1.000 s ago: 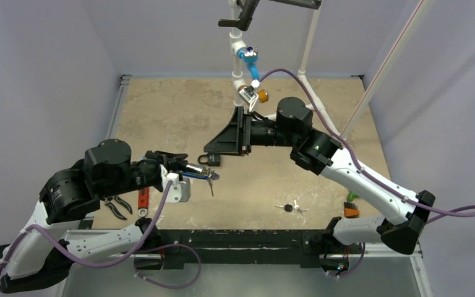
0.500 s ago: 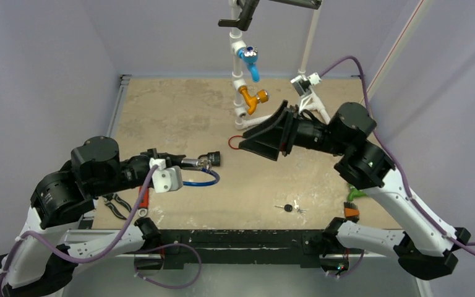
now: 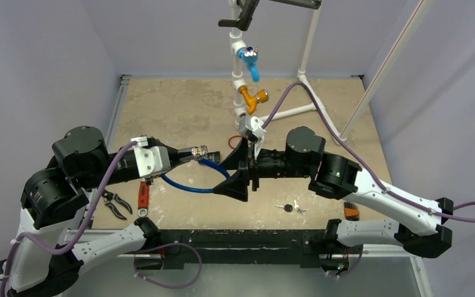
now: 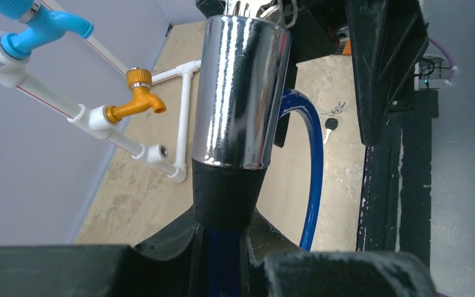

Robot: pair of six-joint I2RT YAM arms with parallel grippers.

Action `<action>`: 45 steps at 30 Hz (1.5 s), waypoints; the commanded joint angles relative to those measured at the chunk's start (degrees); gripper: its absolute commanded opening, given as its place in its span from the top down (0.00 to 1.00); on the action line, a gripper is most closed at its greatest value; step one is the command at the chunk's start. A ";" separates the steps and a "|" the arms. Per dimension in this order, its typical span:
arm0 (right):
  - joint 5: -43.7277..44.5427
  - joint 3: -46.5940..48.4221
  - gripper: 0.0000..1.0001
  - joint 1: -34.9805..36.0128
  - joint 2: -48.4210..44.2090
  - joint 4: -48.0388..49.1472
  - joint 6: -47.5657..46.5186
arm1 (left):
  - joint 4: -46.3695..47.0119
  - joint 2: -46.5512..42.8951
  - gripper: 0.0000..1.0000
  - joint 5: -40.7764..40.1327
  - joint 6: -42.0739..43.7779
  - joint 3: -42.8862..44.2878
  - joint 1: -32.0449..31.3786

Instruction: Unlock with the key

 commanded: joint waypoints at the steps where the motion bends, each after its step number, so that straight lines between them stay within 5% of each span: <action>1: 6.32 0.76 0.37 1.55 -0.54 7.65 -5.38 | 5.11 0.54 1.00 3.72 -4.58 3.05 1.03; 7: 11.65 -6.56 0.97 3.15 -3.27 14.49 -4.78 | 8.44 -0.12 1.00 3.79 -9.85 3.58 2.98; 8: 12.70 -8.52 1.00 3.20 -4.29 14.59 -4.47 | 9.15 -0.34 1.00 3.78 -11.09 3.79 3.82; 14: 15.92 -13.79 1.00 3.22 -7.91 13.72 -2.55 | 10.36 -1.19 1.00 3.30 -12.16 1.94 5.35; 19: 23.73 -13.38 1.00 3.21 -4.66 7.14 -0.85 | 10.26 -1.07 1.00 -10.44 -4.80 -7.24 7.48; 23: 27.14 -18.85 1.00 3.21 -2.63 8.28 4.02 | 11.43 0.67 1.00 -7.66 -2.93 -16.81 18.88; 28: 28.19 -25.33 1.00 3.21 1.76 12.40 9.79 | 8.45 12.10 1.00 -0.56 -4.54 -18.53 32.65; 45: 24.43 -20.87 0.96 1.94 30.12 13.89 15.24 | 16.84 30.35 1.00 -6.17 0.69 -27.69 37.44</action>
